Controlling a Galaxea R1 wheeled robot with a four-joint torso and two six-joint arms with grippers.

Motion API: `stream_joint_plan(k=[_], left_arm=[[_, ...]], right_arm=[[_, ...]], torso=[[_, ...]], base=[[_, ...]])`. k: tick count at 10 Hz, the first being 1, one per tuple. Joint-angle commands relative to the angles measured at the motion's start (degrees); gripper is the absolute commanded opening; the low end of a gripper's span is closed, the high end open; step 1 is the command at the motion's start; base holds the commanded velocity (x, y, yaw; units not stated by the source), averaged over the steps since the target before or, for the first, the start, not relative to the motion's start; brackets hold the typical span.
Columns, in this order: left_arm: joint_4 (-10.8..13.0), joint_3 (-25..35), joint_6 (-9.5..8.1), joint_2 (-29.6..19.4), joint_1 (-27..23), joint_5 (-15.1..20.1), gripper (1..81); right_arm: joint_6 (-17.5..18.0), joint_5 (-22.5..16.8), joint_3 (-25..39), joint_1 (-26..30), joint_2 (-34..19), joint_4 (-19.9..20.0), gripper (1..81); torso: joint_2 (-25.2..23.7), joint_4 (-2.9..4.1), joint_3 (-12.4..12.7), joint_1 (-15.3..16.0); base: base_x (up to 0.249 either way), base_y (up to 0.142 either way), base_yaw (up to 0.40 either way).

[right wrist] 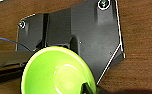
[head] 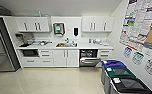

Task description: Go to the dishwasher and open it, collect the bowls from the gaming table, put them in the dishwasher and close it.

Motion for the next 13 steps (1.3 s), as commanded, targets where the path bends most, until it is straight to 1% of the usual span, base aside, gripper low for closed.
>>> stream_joint_plan(k=[1, 13], left_arm=[[-0.15, 0.11, 0.43, -0.09, -2.83, 3.38, 1.0], [0.02, 0.11, 0.43, 0.26, -2.83, 3.38, 1.0]], right_arm=[[-0.36, -3.34, 0.12, 3.10, -1.13, -0.65, 1.0], [-0.27, -3.25, -0.32, 3.10, -0.87, -0.74, 1.0]], torso=[[0.00, 0.00, 0.00, 0.00], [0.00, 0.00, 0.00, 0.00]], base=[[0.169, 0.000, 0.000], [0.169, 0.000, 0.000]])
